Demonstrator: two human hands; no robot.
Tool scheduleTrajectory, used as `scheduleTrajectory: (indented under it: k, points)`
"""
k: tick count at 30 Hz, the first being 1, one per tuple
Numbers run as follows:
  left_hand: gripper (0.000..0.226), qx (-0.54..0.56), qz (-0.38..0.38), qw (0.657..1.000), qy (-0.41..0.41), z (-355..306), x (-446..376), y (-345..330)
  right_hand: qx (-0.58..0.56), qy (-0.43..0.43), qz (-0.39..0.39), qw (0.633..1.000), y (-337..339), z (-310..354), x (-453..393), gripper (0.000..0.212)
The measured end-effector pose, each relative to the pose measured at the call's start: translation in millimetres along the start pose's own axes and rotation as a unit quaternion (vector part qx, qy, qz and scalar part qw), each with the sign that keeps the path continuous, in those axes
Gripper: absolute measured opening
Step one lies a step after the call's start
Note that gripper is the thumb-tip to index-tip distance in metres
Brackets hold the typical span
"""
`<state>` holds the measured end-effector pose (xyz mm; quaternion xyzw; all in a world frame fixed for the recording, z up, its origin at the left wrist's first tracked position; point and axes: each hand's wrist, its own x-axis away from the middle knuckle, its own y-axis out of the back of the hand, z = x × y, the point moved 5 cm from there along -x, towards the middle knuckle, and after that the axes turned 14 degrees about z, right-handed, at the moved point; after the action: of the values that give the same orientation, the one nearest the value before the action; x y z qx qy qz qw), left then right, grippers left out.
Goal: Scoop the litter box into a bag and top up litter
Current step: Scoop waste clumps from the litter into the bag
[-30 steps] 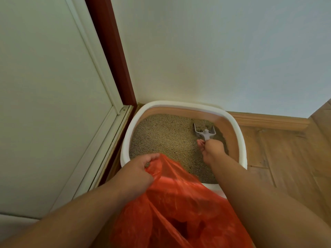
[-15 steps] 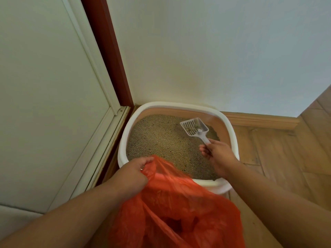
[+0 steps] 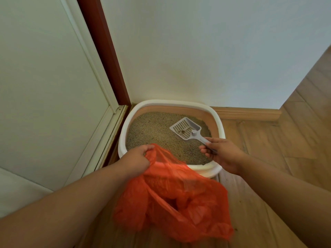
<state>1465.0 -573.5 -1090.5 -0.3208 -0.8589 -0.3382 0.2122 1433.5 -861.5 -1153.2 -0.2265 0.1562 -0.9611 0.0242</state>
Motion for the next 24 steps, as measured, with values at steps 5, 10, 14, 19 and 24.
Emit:
scheduleTrajectory:
  k: [5,10,14,19,24]
  points:
    - [0.066,-0.001,0.003,1.0,0.005,-2.2,1.2,-2.4,0.02,-0.012,0.0,1.0,1.6,1.9,8.5,0.029]
    - [0.07,0.012,0.005,1.0,-0.009,-7.2,2.7,-3.5,0.035,-0.008,-0.009,0.999,3.0,3.7,14.4,0.029]
    - [0.076,0.025,0.004,1.0,-0.007,-6.7,1.8,-3.8,0.039,-0.014,-0.01,0.999,4.4,8.5,18.5,0.026]
    - [0.077,0.023,0.006,1.0,-0.006,-11.3,2.8,-6.2,0.052,-0.016,-0.014,0.998,12.2,11.3,22.4,0.027]
    - [0.079,0.018,0.005,1.0,0.0,-12.4,3.4,-6.5,0.057,-0.009,-0.025,0.998,18.2,13.8,26.2,0.029]
